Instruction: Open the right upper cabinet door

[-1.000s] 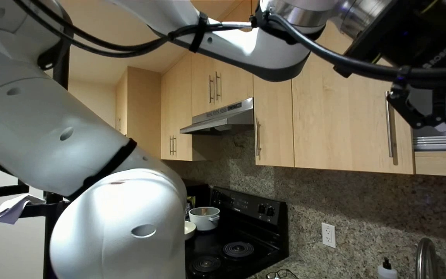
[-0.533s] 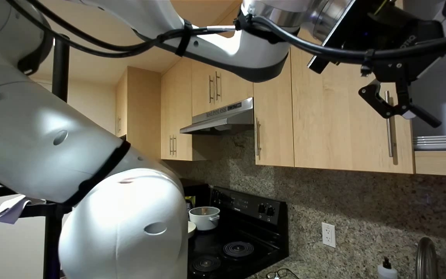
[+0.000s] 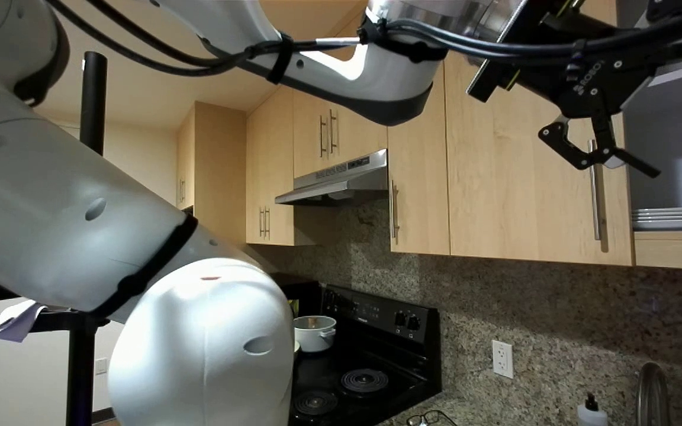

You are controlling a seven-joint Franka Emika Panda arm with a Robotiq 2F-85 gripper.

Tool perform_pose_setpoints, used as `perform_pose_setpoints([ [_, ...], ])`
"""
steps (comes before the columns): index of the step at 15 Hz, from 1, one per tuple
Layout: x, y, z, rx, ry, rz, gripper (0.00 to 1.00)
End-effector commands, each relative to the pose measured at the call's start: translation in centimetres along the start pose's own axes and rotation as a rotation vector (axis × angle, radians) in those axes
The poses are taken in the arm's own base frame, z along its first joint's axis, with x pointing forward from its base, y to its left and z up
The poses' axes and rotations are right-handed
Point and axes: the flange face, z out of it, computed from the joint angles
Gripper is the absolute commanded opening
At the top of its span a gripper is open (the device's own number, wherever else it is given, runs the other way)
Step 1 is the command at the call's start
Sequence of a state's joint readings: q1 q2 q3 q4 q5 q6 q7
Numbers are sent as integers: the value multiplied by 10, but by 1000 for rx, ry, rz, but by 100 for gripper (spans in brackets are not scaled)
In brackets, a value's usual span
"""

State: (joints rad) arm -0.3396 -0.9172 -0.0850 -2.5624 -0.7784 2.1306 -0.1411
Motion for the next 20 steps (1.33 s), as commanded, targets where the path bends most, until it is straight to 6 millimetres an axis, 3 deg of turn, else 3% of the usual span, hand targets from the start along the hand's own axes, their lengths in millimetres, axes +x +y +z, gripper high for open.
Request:
perform_pose_setpoints([
  [1, 26, 0, -9, -20, 6, -63, 100],
  [8, 76, 2, -13, 57, 96, -112, 100],
  [20, 153, 37, 2, 71, 80, -24, 100],
])
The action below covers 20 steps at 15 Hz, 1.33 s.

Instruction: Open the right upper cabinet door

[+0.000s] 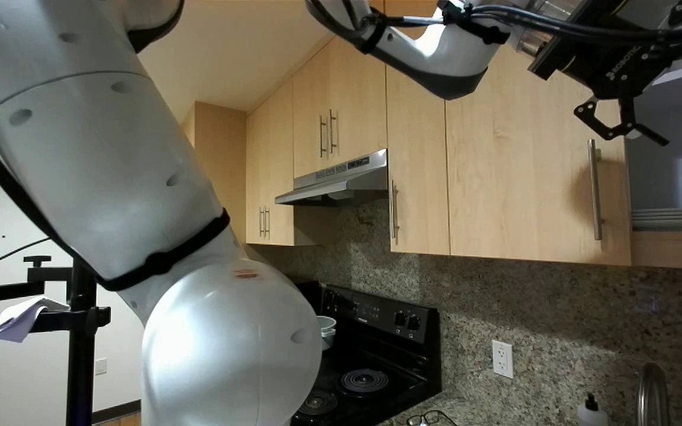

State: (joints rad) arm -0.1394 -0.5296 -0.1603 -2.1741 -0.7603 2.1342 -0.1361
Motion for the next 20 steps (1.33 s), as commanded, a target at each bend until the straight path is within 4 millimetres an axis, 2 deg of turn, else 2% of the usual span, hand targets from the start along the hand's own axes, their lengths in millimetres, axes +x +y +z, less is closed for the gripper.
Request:
perform_pose_setpoints([
  [1, 23, 13, 9, 21, -4, 43, 100],
  [9, 43, 36, 32, 76, -42, 128, 100],
  [16, 38, 56, 49, 108, -95, 208, 100],
  [20, 35, 61, 53, 116, -131, 238, 100],
])
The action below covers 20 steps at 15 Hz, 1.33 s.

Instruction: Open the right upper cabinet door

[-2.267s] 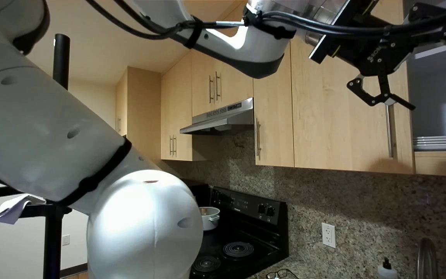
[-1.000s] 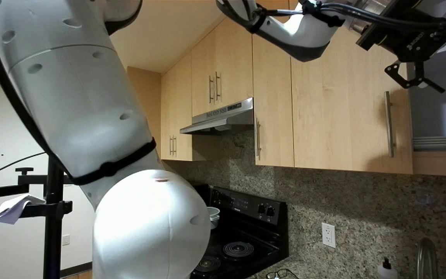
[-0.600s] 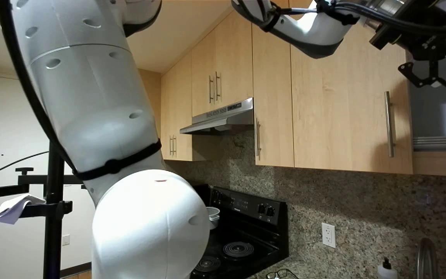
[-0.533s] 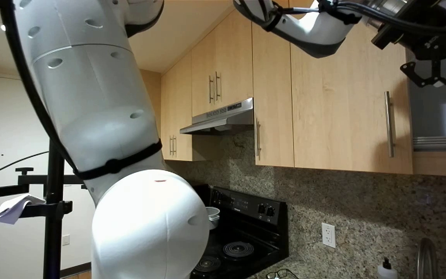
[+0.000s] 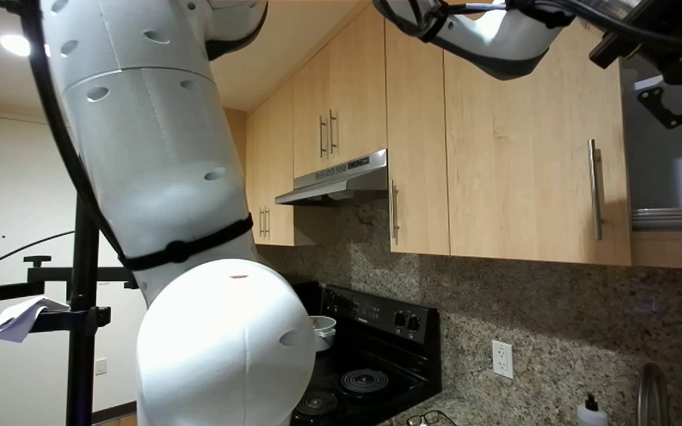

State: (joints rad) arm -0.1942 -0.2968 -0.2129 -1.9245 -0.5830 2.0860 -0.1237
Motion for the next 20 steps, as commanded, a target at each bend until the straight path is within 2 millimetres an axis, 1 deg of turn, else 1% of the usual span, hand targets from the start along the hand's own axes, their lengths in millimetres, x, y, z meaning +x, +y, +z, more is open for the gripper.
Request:
perform_pose_setpoints([
  [1, 2, 6, 2, 13, -47, 60, 100],
  [8, 1, 6, 4, 9, -98, 163, 100],
  [13, 0, 5, 4, 5, -135, 339, 100],
  [20, 1, 4, 5, -21, -148, 483, 100],
])
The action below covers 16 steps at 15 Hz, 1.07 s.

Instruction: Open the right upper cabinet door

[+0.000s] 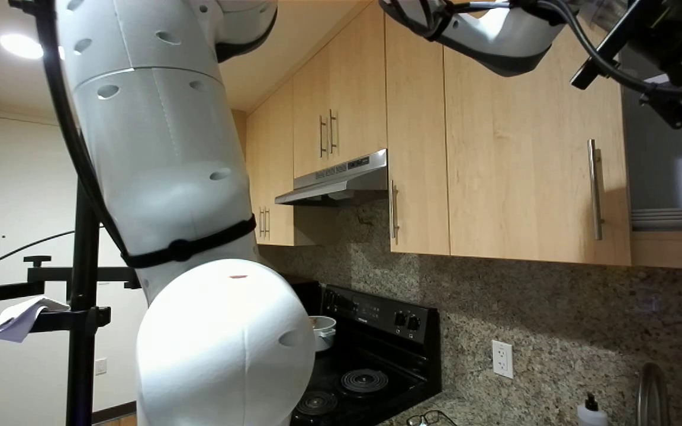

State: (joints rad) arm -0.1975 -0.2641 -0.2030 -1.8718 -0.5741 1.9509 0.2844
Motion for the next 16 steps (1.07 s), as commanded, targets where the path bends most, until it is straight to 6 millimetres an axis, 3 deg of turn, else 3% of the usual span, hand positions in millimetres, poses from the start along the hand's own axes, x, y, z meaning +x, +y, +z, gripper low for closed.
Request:
perform_pose_setpoints([
  [1, 3, 1, 0, -15, -34, 89, 100],
  [10, 2, 5, 0, -73, -51, 203, 100],
  [16, 4, 5, -2, -107, -13, 170, 100],
])
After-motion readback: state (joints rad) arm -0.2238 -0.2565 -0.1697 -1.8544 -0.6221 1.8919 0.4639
